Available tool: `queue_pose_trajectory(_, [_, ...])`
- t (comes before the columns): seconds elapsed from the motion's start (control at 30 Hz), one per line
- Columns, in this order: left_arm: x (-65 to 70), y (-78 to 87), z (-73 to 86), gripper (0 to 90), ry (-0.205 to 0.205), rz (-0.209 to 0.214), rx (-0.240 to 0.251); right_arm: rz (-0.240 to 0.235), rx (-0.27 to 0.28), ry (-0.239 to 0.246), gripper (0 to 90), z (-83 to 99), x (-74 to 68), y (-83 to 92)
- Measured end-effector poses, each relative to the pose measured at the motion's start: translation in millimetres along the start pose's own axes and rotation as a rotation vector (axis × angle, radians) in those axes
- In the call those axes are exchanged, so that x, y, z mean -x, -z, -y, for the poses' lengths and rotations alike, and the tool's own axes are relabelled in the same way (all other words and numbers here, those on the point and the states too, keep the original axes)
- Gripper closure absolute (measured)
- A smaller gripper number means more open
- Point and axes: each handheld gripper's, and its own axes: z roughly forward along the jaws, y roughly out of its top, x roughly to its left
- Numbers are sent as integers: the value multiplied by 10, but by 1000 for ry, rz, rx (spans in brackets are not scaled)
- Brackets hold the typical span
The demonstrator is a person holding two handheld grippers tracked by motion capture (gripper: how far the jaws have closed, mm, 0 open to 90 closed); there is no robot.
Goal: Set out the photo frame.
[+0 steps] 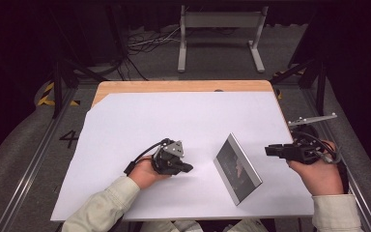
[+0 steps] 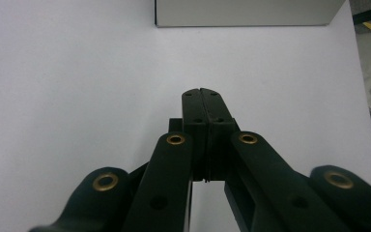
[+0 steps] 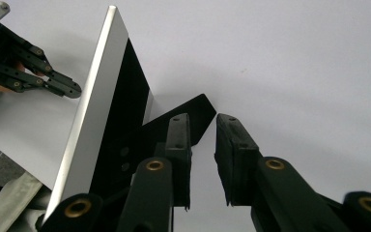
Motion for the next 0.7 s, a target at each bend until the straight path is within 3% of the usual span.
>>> queue_pose_trajectory(0.37, [-17,-5,24,900,15,-8,-10,0,-31,-12,748,-68,-57,-20])
queue_pose_trajectory(0.7, [-26,-3,31,900,15,-12,-10,-3,-54,11,741,-184,-76,-38])
